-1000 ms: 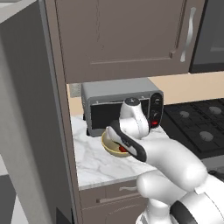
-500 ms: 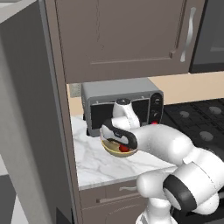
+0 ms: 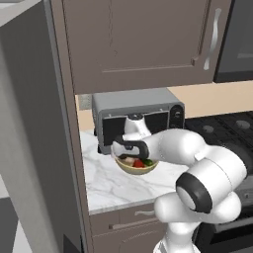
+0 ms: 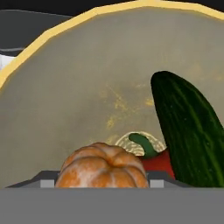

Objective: Take the cucumber, bell pepper, and tangerine from the freezer and place them in the bowl on the counter.

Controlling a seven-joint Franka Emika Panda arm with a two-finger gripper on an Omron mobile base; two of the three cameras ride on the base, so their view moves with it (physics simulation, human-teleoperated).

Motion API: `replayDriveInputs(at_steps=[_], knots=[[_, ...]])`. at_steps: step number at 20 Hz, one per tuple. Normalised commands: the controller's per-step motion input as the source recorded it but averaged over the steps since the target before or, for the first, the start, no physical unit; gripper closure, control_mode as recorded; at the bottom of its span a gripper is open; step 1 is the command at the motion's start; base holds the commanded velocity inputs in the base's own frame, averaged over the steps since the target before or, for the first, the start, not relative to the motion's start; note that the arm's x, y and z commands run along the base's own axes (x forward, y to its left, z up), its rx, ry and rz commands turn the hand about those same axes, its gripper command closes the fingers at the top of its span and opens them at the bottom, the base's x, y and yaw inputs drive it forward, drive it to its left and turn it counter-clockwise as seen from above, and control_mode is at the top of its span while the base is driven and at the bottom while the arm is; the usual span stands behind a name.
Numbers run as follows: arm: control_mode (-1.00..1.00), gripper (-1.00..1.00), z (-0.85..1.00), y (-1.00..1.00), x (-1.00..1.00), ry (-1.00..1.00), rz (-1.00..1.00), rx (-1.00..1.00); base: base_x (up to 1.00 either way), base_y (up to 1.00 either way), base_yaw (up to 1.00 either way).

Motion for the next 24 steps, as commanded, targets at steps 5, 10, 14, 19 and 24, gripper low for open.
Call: replayDriveInputs(at_steps=[5, 10, 14, 19, 24], knots=[[-1.0, 1.0, -0.21, 0.02, 0.06, 0.05, 0.0, 0.0, 0.0, 0.0, 0.0], [-1.0, -1.0, -0.04, 0.03, 0.0, 0.04, 0.0, 0.0, 0.0, 0.0, 0.0], [-1.0, -1.0, 0.0, 0.0, 0.0, 0.0, 0.0, 0.0, 0.0, 0.0, 0.0], [-1.0, -1.0, 0.0, 0.0, -0.13, -0.04, 0.0, 0.0, 0.0, 0.0, 0.0], [-1.0, -1.0, 0.05, -0.05, -0.25, -0.05, 0.0, 0.0, 0.0, 0.0, 0.0]])
